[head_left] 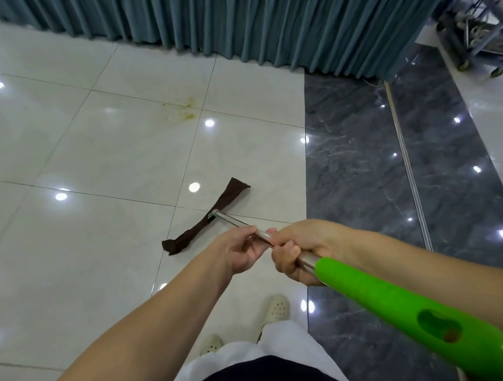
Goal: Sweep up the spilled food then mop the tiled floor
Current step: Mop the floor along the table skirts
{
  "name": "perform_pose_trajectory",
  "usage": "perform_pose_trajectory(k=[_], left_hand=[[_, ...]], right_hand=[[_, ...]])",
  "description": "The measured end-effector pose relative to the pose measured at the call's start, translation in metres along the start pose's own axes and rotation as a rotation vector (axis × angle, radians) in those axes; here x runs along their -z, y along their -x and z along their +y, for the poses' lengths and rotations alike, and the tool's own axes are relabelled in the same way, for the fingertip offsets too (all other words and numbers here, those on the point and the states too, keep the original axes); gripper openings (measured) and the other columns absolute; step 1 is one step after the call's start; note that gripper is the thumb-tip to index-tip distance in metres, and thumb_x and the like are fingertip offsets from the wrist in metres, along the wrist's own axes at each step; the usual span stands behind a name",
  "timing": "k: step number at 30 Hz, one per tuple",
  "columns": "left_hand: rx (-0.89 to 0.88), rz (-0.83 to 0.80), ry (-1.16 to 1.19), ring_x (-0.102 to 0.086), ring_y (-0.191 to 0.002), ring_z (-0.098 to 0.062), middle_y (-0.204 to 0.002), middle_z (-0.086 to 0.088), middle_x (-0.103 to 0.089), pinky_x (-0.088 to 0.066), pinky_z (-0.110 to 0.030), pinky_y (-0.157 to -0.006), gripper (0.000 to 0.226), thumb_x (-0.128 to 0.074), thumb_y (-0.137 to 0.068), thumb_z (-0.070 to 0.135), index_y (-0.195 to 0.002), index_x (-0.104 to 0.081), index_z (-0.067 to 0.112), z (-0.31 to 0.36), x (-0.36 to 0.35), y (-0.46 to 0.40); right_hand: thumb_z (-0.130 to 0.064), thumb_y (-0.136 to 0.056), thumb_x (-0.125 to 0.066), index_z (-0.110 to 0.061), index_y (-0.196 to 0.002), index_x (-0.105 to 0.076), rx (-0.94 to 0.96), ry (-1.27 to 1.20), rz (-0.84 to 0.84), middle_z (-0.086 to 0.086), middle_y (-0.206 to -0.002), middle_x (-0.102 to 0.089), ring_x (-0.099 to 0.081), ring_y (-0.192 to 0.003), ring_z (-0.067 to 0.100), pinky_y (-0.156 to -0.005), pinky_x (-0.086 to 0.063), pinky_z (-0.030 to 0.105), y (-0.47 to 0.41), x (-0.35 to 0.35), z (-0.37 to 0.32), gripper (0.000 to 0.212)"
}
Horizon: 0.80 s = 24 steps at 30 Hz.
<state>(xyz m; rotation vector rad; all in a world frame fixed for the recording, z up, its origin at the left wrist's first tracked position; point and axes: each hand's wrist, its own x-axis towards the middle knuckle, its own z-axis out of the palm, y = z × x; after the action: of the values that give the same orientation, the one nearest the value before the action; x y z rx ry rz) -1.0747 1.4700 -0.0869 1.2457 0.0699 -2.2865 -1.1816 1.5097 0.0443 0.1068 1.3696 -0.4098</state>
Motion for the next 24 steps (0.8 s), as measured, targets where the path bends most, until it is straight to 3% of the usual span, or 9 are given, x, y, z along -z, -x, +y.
perform_pose_trajectory(k=[1,5,8,11,16,20,24], left_hand=[[0.005,0.025,0.009,-0.064,-0.053,-0.022,-0.043,-0.019,-0.058,-0.052,-0.028,-0.036,0.026,-0.034,-0.099,0.001,-0.076,-0.044,-0.004,0.002,0.001,-0.004],[0.001,0.120,0.035,-0.060,-0.033,-0.021,-0.043,-0.018,-0.060,-0.049,-0.026,-0.034,0.025,-0.036,-0.099,0.001,-0.077,-0.047,-0.005,0.012,0.003,-0.026],[-0.018,0.175,0.061,-0.060,-0.033,-0.022,-0.044,-0.020,-0.060,-0.048,-0.027,-0.031,0.025,-0.035,-0.100,0.002,-0.078,-0.046,-0.006,0.023,-0.001,-0.049],[-0.022,0.188,0.122,-0.063,-0.039,-0.026,-0.064,-0.024,-0.061,-0.051,-0.033,-0.034,0.021,-0.036,-0.100,0.002,-0.084,-0.048,-0.007,0.041,-0.015,-0.075],[-0.068,0.262,0.160,-0.062,-0.037,-0.023,-0.071,-0.020,-0.056,-0.051,-0.028,-0.034,0.028,-0.036,-0.100,0.006,-0.076,-0.046,-0.004,0.076,-0.055,-0.126],[-0.118,0.345,0.188,-0.061,-0.034,-0.021,-0.047,-0.017,-0.061,-0.049,-0.026,-0.032,0.030,-0.038,-0.100,0.005,-0.074,-0.047,-0.005,0.109,-0.075,-0.165],[-0.184,0.401,0.252,-0.062,-0.035,-0.019,-0.042,-0.014,-0.060,-0.052,-0.025,-0.036,0.032,-0.036,-0.100,0.006,-0.071,-0.047,-0.004,0.144,-0.077,-0.195]], right_hand=[[-0.002,-0.095,-0.042,-0.015,-0.072,-0.046,-0.002,0.006,0.008,-0.002,-0.061,-0.032,-0.032,-0.023,0.006,-0.025,-0.027,0.008,-0.006,0.001,-0.003,0.027],[0.000,-0.094,-0.041,-0.020,-0.076,-0.047,-0.023,0.024,0.003,-0.001,-0.060,-0.033,-0.032,-0.023,0.007,-0.025,-0.026,0.008,-0.037,0.005,-0.020,0.028],[0.000,-0.096,-0.037,-0.025,-0.087,-0.048,-0.048,0.037,-0.017,0.001,-0.054,-0.033,-0.032,-0.022,0.007,-0.024,-0.025,0.007,-0.059,0.007,-0.044,0.029],[0.001,-0.096,-0.038,-0.031,-0.104,-0.046,-0.056,0.052,-0.026,0.002,-0.058,-0.034,-0.031,-0.023,0.007,-0.025,-0.025,0.007,-0.076,0.017,-0.082,0.034],[-0.003,-0.099,-0.038,-0.031,-0.101,-0.048,-0.108,0.144,-0.115,0.000,-0.040,-0.034,-0.030,-0.024,0.005,-0.024,-0.024,0.008,-0.099,0.040,-0.159,0.030],[-0.004,-0.099,-0.035,-0.036,-0.112,-0.048,-0.141,0.244,-0.151,-0.001,-0.039,-0.030,-0.028,-0.024,0.005,-0.024,-0.022,0.007,-0.132,0.047,-0.218,0.037],[-0.003,-0.098,-0.035,-0.034,-0.095,-0.051,-0.196,0.350,-0.190,-0.002,-0.048,-0.030,-0.029,-0.025,0.004,-0.023,-0.022,0.007,-0.167,0.033,-0.266,0.035]])
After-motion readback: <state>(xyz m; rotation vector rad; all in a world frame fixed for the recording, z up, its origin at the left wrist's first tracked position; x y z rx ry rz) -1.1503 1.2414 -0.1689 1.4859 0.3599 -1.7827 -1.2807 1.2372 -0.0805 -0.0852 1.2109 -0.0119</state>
